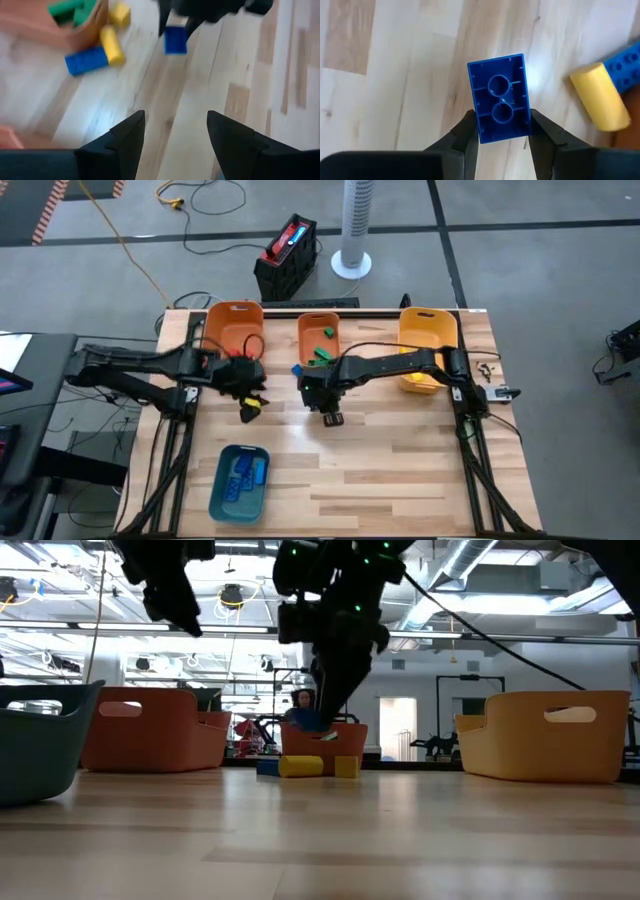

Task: Sort blocks
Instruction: Put the blue game piece into the blue bin

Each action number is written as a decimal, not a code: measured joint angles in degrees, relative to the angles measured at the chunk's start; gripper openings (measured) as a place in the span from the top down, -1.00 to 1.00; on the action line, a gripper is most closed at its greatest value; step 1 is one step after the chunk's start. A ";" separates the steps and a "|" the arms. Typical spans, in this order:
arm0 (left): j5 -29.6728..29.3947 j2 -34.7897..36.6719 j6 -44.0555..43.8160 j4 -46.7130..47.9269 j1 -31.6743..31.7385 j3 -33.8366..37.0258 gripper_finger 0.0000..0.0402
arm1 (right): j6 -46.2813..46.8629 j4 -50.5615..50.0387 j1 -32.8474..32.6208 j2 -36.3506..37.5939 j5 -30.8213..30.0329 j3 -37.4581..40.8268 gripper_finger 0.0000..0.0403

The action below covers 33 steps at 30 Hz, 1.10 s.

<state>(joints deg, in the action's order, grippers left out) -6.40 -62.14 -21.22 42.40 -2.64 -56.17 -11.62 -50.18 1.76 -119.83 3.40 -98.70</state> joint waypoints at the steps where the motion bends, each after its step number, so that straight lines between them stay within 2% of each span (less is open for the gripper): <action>1: -1.77 0.93 -0.43 -2.02 -1.43 1.01 -0.05 | 0.51 -1.10 0.23 0.00 0.19 -1.05 0.30; 6: -13.68 5.67 -1.46 -12.49 -7.69 5.45 -0.05 | 2.53 -2.26 0.06 -0.02 1.33 -7.06 0.29; 9: -16.69 7.21 -1.67 -16.13 -9.06 7.30 -0.05 | 3.50 -1.11 -0.68 -0.02 1.44 -11.18 0.28; 15: -17.04 7.26 -3.38 -19.10 -10.12 9.76 -0.05 | 4.57 3.80 -1.86 -0.02 1.44 -17.19 0.28; 23: -16.69 6.87 -2.94 -19.94 -10.60 9.80 -0.07 | 4.30 3.90 -2.14 -0.02 1.44 -18.36 0.28; 27: -14.62 6.87 -0.70 -20.58 -10.64 9.80 -0.18 | 4.28 4.07 -2.14 -0.02 1.44 -18.36 0.28; 33: -14.52 6.70 -0.43 -20.50 -10.64 9.79 -0.45 | 4.27 4.57 -2.12 -0.02 1.42 -18.40 0.28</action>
<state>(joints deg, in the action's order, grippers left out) -20.92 -55.43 -21.65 21.90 -13.28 -46.38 -7.35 -45.60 -0.36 -119.85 4.82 -117.10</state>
